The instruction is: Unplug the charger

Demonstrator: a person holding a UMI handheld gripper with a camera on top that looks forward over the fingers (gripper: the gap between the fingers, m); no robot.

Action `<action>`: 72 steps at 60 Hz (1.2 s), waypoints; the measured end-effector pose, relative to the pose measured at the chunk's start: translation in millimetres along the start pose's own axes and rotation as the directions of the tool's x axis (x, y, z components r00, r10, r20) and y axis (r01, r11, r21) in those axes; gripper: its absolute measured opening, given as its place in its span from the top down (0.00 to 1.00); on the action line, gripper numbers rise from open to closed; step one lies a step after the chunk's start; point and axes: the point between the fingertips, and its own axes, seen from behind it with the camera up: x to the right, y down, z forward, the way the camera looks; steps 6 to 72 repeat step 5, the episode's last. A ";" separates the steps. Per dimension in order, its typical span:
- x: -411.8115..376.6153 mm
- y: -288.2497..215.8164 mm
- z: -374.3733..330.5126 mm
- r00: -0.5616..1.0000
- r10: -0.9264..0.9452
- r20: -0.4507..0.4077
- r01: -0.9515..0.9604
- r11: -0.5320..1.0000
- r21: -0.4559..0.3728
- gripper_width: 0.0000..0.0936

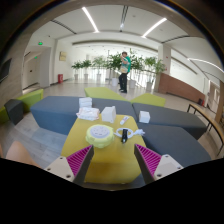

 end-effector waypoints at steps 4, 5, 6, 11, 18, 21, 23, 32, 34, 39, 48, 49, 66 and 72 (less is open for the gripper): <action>4.2 0.2 2.1 1.000 0.019 -0.002 -0.019 1.000 0.008 0.09; 3.4 1.6 3.2 1.000 0.024 0.007 -0.024 1.000 0.005 0.09; 3.4 1.6 3.2 1.000 0.024 0.007 -0.024 1.000 0.005 0.09; 3.4 1.6 3.2 1.000 0.024 0.007 -0.024 1.000 0.005 0.09; 3.4 1.6 3.2 1.000 0.024 0.007 -0.024 1.000 0.005 0.09; 3.4 1.6 3.2 1.000 0.024 0.007 -0.024 1.000 0.005 0.09; 3.4 1.6 3.2 1.000 0.024 0.007 -0.024 1.000 0.005 0.09; 3.4 1.6 3.2 1.000 0.024 0.007 -0.024 1.000 0.005 0.09; 3.4 1.6 3.2 1.000 0.024 0.007 -0.024 1.000 0.005 0.09; 3.4 1.6 3.2 1.000 0.024 0.007 -0.024 1.000 0.005 0.09; 3.4 1.6 3.2 1.000 0.024 0.007 -0.024 1.000 0.005 0.09; 3.4 1.6 3.2 1.000 0.024 0.007 -0.024 1.000 0.005 0.09; 3.4 1.6 3.2 1.000 0.024 0.007 -0.024 1.000 0.005 0.09; 3.4 1.6 3.2 1.000 0.024 0.007 -0.024 1.000 0.005 0.09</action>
